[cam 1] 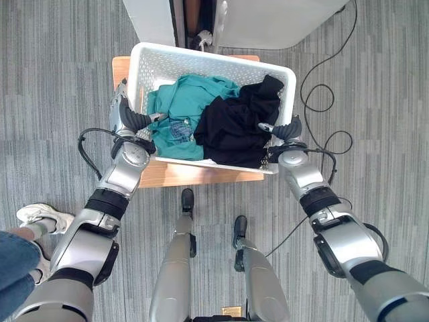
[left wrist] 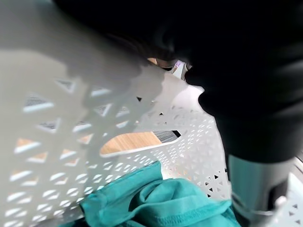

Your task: Grab the laundry basket,head to the washer,open it,put in the laundry and shut it.

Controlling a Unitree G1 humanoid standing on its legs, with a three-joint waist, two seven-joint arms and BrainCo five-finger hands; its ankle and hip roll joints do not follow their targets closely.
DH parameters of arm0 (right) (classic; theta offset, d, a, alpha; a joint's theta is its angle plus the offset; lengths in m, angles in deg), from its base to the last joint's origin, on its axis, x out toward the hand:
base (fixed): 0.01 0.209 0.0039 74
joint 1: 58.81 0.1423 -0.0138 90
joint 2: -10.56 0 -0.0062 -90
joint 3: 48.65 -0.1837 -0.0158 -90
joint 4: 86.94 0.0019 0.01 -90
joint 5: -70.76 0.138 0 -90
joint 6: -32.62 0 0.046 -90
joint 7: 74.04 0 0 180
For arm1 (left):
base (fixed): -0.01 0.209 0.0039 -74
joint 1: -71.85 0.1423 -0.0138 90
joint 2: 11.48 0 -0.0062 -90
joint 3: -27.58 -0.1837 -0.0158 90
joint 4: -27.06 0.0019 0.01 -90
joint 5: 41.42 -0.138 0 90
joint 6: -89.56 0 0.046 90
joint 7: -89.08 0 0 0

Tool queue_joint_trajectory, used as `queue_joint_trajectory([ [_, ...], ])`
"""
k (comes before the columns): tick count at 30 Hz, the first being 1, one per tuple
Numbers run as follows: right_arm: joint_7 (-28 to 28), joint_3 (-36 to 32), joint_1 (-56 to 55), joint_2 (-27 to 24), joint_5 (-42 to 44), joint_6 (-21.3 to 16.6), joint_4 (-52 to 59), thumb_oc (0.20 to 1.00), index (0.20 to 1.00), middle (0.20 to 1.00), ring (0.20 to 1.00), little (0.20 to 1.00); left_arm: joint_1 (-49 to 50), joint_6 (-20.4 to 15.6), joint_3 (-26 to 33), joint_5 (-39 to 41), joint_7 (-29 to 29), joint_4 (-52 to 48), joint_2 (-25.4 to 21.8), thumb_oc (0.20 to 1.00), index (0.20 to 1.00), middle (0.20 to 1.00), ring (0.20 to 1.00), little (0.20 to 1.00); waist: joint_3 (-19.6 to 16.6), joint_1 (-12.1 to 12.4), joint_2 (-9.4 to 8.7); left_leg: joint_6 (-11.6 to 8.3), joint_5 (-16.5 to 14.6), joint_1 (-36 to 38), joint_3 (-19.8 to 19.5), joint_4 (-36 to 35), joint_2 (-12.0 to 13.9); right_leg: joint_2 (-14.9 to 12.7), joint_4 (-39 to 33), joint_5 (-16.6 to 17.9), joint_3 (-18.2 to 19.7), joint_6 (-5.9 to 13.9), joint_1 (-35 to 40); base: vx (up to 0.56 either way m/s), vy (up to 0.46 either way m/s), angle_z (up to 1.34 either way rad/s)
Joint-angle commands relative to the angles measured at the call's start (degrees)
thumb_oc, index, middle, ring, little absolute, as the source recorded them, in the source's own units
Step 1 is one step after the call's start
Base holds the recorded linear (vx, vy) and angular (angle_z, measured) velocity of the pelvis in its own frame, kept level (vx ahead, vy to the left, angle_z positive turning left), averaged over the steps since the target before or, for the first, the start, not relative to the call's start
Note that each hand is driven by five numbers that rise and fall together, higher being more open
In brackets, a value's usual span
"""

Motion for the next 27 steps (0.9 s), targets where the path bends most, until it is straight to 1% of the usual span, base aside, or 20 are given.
queue_joint_trajectory([
  [1,-1.78,1.72,1.71,0.8,2.55,-1.74,1.64,1.0,1.0,1.0,1.0,1.0,-2.62,-2.6,-0.44,2.84,-1.73,1.06,1.32,0.598,0.598,0.598,0.598,0.598,0.24,0.79,0.67,-1.55,-13.39,-3.15,-4.13,11.33,-0.35,-5.53,-7.63,10.16,-2.2,1.16,-1.34,0.0,0.0,0.0],
  [2,-1.94,1.9,1.71,0.76,2.64,-1.72,1.85,1.0,1.0,1.0,1.0,1.0,-2.73,-2.64,-0.57,2.83,-1.86,1.26,1.22,0.598,0.598,0.598,0.598,0.598,0.31,0.75,0.63,-1.56,-13.4,-3.3,-4.12,11.44,-0.35,-5.56,-7.66,10.24,-2.23,1.17,-1.43,0.0,0.0,0.0],
  [3,-2.15,2.16,1.68,0.69,2.76,-1.77,2.2,1.0,1.0,1.0,1.0,1.0,-2.82,-2.65,-0.77,2.97,-2.04,1.55,1.06,0.335,0.335,0.335,0.335,0.335,0.42,0.69,0.57,-1.53,-13.42,-3.51,-4.13,11.66,-0.36,-5.59,-7.69,10.34,-2.26,1.21,-1.51,0.0,0.0,0.0],
  [4,-2.43,2.26,1.38,0.57,2.68,-1.85,2.84,1.0,1.0,1.0,1.0,1.0,-2.94,-2.63,-0.93,2.9,-2.33,1.62,0.87,0.2,0.2,0.2,0.2,0.2,0.49,0.57,0.54,-1.51,-13.46,-3.67,-4.16,11.81,-0.32,-5.6,-7.67,10.4,-2.31,1.22,-1.63,0.0,0.0,0.0],
  [7,-2.75,2.34,0.47,0.32,2.42,-2.03,4.52,1.0,1.0,1.0,1.0,1.0,-3.14,-2.23,-1.55,1.7,-2.71,1.79,0.45,0.2,0.2,0.2,0.2,0.2,0.49,0.4,0.35,-1.52,-13.53,-3.81,-4.24,11.9,-0.28,-5.58,-7.77,10.47,-2.39,1.31,-1.65,0.0,0.0,0.0],
  [8,-2.74,2.32,0.42,0.32,2.41,-2.01,4.57,0.925,0.925,0.925,0.925,0.925,-3.13,-2.23,-1.56,1.69,-2.72,1.79,0.45,0.2,0.2,0.2,0.2,0.2,0.48,0.41,0.34,-1.52,-13.53,-3.82,-4.24,11.9,-0.29,-5.58,-7.77,10.47,-2.39,1.31,-1.65,0.0,0.0,0.0],
  [9,-3.01,2.31,-0.03,-0.15,2.01,-2.14,5.66,0.222,0.222,0.222,0.222,0.222,-3.34,-1.71,-1.77,0.46,-2.77,1.53,0.23,0.2,0.2,0.2,0.2,0.2,0.55,0.25,0.14,-1.48,-13.63,-3.91,-4.28,11.89,-0.28,-5.58,-7.76,10.44,-2.43,1.3,-1.74,0.0,0.0,0.0],
  [10,-3.09,2.26,-0.14,-0.3,1.78,-2.14,6.0,0.2,0.2,0.2,0.2,0.2,-3.28,-1.65,-1.77,-0.05,-2.77,1.33,0.18,0.2,0.2,0.2,0.2,0.2,0.6,0.22,0.06,-1.48,-13.68,-3.94,-4.27,11.9,-0.24,-5.62,-7.76,10.48,-2.41,1.32,-1.76,0.0,0.0,0.0],
  [17,-3.21,2.08,-0.42,-1.27,1.06,-2.76,7.86,0.2,0.2,0.2,0.2,0.2,-3.34,-2.29,-1.94,-1.82,-3.46,-0.06,-0.65,0.2,0.2,0.2,0.2,0.2,0.74,-0.03,-0.23,-1.48,-13.86,-4.21,-4.2,12.12,-0.23,-5.57,-7.84,10.71,-2.43,1.39,-2.11,0.0,0.0,0.0],
  [20,-3.95,1.94,-1.75,-2.17,0.11,-2.78,9.62,0.2,0.2,0.2,0.2,0.2,-2.52,-3.12,-2.27,-1.27,-5.44,-1.54,-1.32,0.2,0.2,0.2,0.2,0.2,0.46,-0.24,-0.21,-1.47,-14.0,-3.82,-4.25,12.22,-0.15,-5.61,-7.82,10.6,-2.51,1.47,-1.6,0.0,0.0,0.0],
  [25,-6.0,0.99,-7.35,-3.69,-2.56,-2.7,14.46,0.2,0.2,0.2,0.2,0.2,1.66,-4.53,-2.24,-3.5,-8.38,-6.67,-2.41,0.2,0.2,0.2,0.2,0.2,-1.47,-0.6,-0.32,-1.14,-14.71,-0.2,-4.27,11.38,-0.31,-5.84,-7.01,9.69,-2.12,1.58,0.62,0.04,0.009,0.04],
  [26,-7.05,0.5,-9.23,-4.6,-3.64,-2.37,16.08,0.2,0.2,0.2,0.2,0.2,3.45,-4.92,-2.25,-4.32,-9.83,-8.47,-2.85,0.2,0.2,0.2,0.2,0.2,-2.11,-0.72,-0.4,-0.99,-15.05,1.45,-4.17,10.98,-0.26,-6.02,-6.38,9.33,-2.07,1.67,1.57,0.05,0.021,0.02],
  [27,-7.06,0.5,-9.34,-4.59,-3.66,-2.34,16.16,0.2,0.2,0.2,0.2,0.2,3.58,-4.88,-2.21,-4.35,-9.86,-8.58,-2.86,0.2,0.2,0.2,0.2,0.2,-2.09,-0.71,-0.41,-0.99,-15.05,1.59,-4.14,10.93,-0.27,-6.03,-6.38,9.31,-2.05,1.67,1.67,0.05,0.007,-0.02],
])
